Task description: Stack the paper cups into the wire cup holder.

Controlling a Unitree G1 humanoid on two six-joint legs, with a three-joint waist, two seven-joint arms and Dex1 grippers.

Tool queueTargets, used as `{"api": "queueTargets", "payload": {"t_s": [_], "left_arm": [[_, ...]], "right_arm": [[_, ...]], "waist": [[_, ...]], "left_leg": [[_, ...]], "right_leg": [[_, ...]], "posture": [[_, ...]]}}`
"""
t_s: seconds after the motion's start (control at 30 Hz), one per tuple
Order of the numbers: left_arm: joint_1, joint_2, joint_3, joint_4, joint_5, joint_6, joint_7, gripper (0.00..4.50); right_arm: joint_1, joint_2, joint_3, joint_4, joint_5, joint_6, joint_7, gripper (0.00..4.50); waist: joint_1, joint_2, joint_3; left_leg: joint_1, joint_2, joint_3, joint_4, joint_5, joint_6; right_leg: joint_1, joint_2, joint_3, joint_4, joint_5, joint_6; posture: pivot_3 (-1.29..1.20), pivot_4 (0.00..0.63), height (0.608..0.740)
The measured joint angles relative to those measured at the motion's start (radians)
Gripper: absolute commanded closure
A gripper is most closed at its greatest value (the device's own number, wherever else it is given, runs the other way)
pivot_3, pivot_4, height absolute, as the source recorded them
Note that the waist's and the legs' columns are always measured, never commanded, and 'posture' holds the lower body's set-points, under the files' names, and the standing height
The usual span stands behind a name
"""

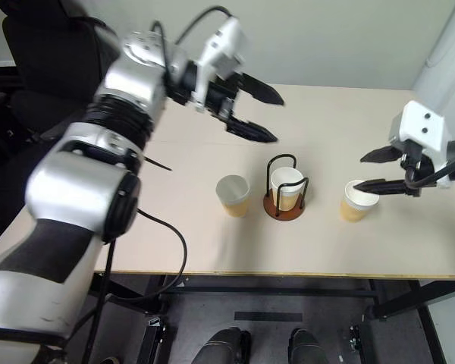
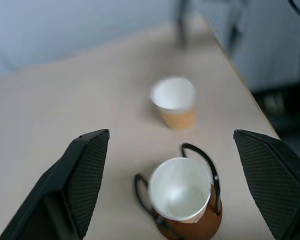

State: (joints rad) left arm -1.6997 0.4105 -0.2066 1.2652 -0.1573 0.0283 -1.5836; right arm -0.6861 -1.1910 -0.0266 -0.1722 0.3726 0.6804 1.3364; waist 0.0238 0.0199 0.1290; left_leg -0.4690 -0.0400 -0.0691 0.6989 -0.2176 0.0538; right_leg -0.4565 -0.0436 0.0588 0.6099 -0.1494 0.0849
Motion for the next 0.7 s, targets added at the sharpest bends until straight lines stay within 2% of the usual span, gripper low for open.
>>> {"api": "queueTargets", "payload": {"t_s": [0.13,0.27,0.4,0.7], "left_arm": [[0.064,0.073,-0.018,-0.062,-0.047,0.091,0.0,0.25],[0.165,0.147,-0.099,-0.15,-0.099,0.144,0.0,0.25],[0.201,0.202,-0.136,-0.205,-0.153,0.177,0.0,0.25],[0.235,0.239,-0.137,-0.238,-0.196,0.196,0.0,0.25]], "right_arm": [[0.024,0.013,0.015,-0.026,0.001,-0.001,-0.012,1.61],[0.03,0.031,0.104,0.011,-0.087,-0.107,-0.021,1.61],[0.025,0.048,0.18,0.099,-0.183,-0.23,-0.02,1.61],[-0.036,0.087,0.267,0.288,-0.354,-0.458,0.004,1.61]], "waist": [[0.006,0.001,0.0],[0.005,0.001,0.0],[0.006,0.001,0.0],[0.0,0.001,-0.001]], "left_leg": [[0.0,0.0,-0.001,0.001,0.0,0.0],[0.001,-0.001,-0.001,0.002,0.0,0.0],[0.0,-0.001,-0.002,0.001,0.0,0.002],[0.001,0.0,-0.003,0.0,0.0,0.006]], "right_leg": [[0.001,-0.001,-0.001,0.0,0.0,-0.001],[0.001,0.0,-0.001,0.0,0.001,-0.001],[-0.001,0.001,-0.002,0.001,0.003,-0.001],[0.0,0.0,-0.001,0.001,0.004,-0.003]], "posture": [[0.0,0.15,0.74],[0.0,0.15,0.74],[0.0,0.15,0.74],[0.0,0.15,0.74]]}}
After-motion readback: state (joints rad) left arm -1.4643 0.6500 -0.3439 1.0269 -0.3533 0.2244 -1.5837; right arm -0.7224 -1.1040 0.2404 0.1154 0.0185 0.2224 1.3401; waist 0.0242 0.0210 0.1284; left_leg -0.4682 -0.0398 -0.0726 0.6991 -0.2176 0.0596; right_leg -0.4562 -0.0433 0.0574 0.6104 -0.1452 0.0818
